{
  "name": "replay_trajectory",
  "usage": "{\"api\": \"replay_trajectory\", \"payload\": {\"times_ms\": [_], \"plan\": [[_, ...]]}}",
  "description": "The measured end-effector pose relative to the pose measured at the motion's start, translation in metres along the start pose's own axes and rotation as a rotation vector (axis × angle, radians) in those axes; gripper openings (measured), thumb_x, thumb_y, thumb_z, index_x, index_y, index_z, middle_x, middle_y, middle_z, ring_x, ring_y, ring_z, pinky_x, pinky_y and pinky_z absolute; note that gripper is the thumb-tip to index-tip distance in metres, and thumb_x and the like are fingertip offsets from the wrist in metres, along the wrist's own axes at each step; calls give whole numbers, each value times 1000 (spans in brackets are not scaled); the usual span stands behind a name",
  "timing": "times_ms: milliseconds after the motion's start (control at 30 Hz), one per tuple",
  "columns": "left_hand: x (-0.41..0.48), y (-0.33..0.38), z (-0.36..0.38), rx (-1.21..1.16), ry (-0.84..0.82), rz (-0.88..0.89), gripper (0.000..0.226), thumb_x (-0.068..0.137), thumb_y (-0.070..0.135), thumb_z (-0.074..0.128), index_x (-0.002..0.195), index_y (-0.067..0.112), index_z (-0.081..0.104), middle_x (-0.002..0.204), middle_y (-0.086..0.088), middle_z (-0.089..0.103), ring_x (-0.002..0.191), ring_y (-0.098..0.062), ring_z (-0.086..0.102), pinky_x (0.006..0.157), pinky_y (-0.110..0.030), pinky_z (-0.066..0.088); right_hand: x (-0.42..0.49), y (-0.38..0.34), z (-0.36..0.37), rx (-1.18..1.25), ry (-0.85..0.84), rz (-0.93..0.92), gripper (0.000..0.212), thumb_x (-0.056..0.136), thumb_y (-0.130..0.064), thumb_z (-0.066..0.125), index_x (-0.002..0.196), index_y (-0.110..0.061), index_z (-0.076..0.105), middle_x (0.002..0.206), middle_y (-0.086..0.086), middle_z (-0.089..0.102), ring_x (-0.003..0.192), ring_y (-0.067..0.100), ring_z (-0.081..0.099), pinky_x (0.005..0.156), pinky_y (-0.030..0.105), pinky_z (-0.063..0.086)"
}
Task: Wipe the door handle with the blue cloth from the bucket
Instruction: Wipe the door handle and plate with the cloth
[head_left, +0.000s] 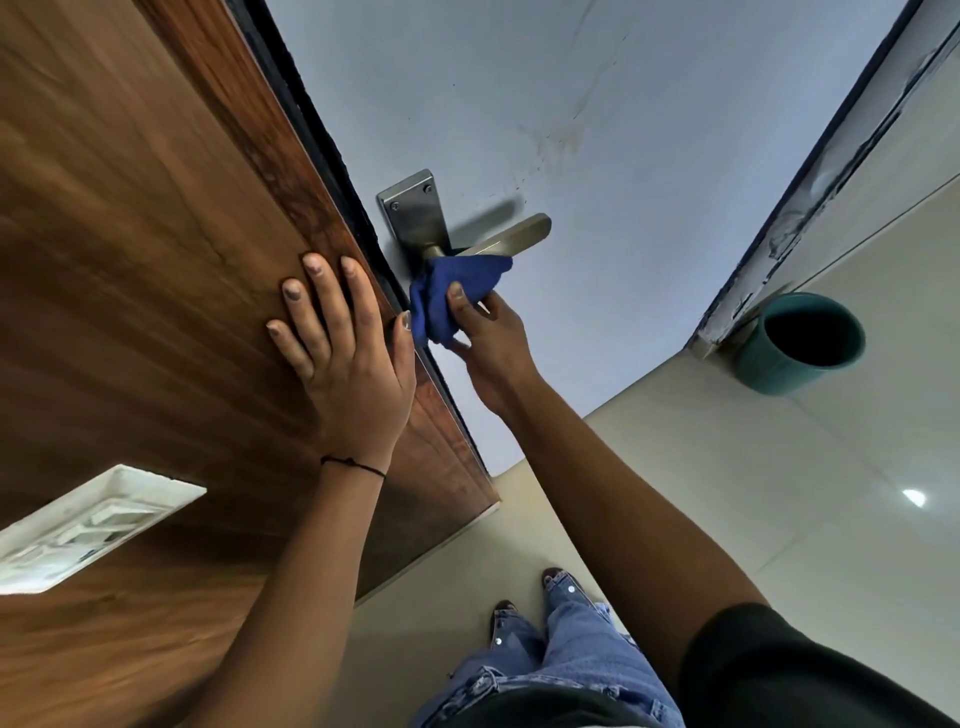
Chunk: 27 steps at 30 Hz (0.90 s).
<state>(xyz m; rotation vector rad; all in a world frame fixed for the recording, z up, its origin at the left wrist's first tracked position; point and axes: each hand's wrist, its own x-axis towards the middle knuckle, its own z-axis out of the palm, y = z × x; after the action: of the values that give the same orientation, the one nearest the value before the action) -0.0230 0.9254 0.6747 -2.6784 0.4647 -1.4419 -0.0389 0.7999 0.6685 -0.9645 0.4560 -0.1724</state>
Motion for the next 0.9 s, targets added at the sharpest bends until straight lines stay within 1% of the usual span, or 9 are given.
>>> {"api": "replay_trajectory", "payload": {"times_ms": [100,233,367,467,567,633,733,833,900], "plan": [[0,1,1,2,13,-3,67,98,38,44,150,8,13,144,-23,37,133,-38,21,117,-40,-10,-2,-4,2,-232,79,-112,40,93,-23,59,125,-1,53,122,15,65,105,27,64,92,38,54],[0,2,0,-8,24,-21,71,98,37,44,151,9,6,143,-24,40,133,-38,21,117,-40,-10,-6,4,1,-570,177,-227,36,89,-19,62,120,-5,53,119,12,65,102,21,61,88,28,49],[0,2,2,3,32,-16,76,96,38,47,150,10,1,144,-23,36,132,-38,22,117,-40,-10,-8,8,-28,-698,401,-346,21,86,-18,60,106,-14,54,103,7,66,89,24,61,82,44,54],[-1,2,3,-1,27,-26,76,96,38,47,149,12,0,143,-23,40,133,-38,21,117,-40,-10,-13,1,-43,-820,560,-645,19,85,-11,60,104,-10,58,104,5,65,101,27,53,87,47,46],[0,3,2,5,22,-26,75,96,37,48,151,9,6,144,-24,40,133,-38,21,117,-40,-9,-7,-7,-35,-1192,458,-1013,39,87,-13,61,126,-15,58,132,4,60,123,26,45,96,39,31],[1,3,-1,-5,5,-27,67,97,37,47,149,8,15,144,-25,40,134,-38,19,117,-41,-9,2,-4,-23,-1485,297,-1099,47,88,-18,58,135,-20,51,140,4,55,133,26,42,104,43,24],[3,3,-3,0,-8,-27,64,97,37,45,147,9,18,146,-24,38,135,-37,18,116,-40,-11,9,-1,-13,-1665,185,-1164,50,88,-15,55,138,-18,48,139,7,55,134,30,45,111,47,18],[3,1,-4,-6,-13,-25,65,97,38,45,148,11,15,147,-23,38,136,-36,18,116,-40,-11,17,-13,-23,-1727,203,-1330,47,86,-10,55,132,-20,55,128,3,63,124,25,56,109,47,20],[3,0,-4,-11,-16,-19,65,97,39,45,148,12,14,147,-22,38,136,-35,17,117,-39,-10,23,-28,-31,-1734,201,-1365,43,84,-14,60,126,-22,60,120,-3,67,117,21,61,108,47,20]]}}
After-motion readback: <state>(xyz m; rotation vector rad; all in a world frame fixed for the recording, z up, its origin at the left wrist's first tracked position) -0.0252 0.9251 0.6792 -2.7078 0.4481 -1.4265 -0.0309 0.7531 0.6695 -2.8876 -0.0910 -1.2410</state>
